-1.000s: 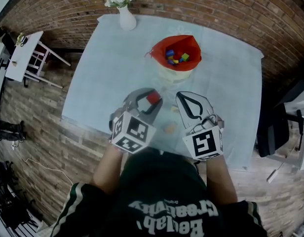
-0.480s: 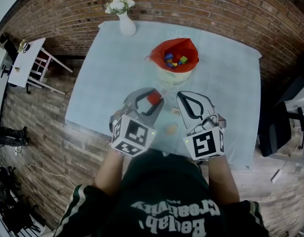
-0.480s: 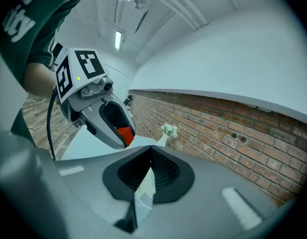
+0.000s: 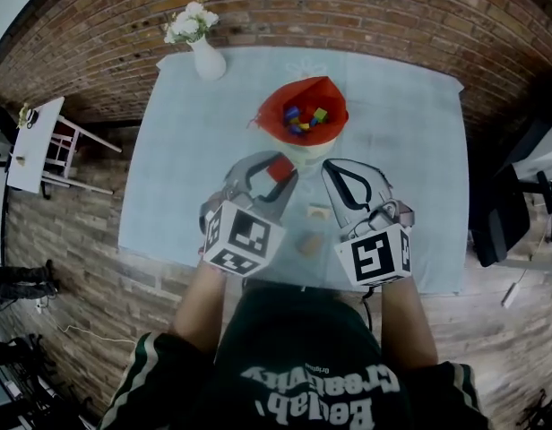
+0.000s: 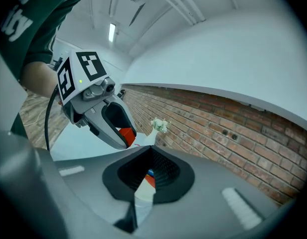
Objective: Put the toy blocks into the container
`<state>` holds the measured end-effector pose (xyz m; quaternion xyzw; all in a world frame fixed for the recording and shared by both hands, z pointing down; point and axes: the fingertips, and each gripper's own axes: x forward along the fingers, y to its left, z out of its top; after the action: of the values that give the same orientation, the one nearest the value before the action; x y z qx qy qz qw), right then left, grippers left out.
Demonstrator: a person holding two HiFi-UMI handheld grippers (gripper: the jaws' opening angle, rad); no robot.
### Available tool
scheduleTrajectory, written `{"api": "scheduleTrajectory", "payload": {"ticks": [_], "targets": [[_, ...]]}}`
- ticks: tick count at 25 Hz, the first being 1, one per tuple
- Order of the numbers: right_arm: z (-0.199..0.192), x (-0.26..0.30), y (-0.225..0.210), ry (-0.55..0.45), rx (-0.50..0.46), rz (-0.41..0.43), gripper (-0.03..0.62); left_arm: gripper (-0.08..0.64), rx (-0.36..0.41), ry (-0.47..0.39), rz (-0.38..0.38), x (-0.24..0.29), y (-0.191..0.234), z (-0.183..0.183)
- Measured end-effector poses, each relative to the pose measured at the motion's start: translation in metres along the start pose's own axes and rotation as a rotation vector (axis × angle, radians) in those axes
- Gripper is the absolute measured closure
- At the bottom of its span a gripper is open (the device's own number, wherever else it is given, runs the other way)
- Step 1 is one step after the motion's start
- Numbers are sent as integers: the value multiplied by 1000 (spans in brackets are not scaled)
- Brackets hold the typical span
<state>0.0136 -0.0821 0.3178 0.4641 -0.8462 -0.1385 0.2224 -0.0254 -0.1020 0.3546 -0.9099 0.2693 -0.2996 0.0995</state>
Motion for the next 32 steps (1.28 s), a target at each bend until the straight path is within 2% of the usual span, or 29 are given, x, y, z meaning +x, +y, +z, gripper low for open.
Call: {"api": "scheduleTrajectory", "payload": {"ticks": [4,8,15,29,31,32], "targets": [[2,13,-21,16,32,-45,586,413,17,-2,-52,29,22,0],[-1,25,-35,53,22,-82,586,413,32,0,-79,56,44,-5],[-17,36,-52,118,38,-119,586,413,14,4,-133,94,56,-17],[-43,48,-56,188,69,-145,586,406,41,29,-147,130,69,-34],[-43,48,-55,192,71,-145,586,210,51,30,-148,133,68,-34],[-44,47,-55,193,72,-146,586,204,57,29,-151,134,66,-33]]}}
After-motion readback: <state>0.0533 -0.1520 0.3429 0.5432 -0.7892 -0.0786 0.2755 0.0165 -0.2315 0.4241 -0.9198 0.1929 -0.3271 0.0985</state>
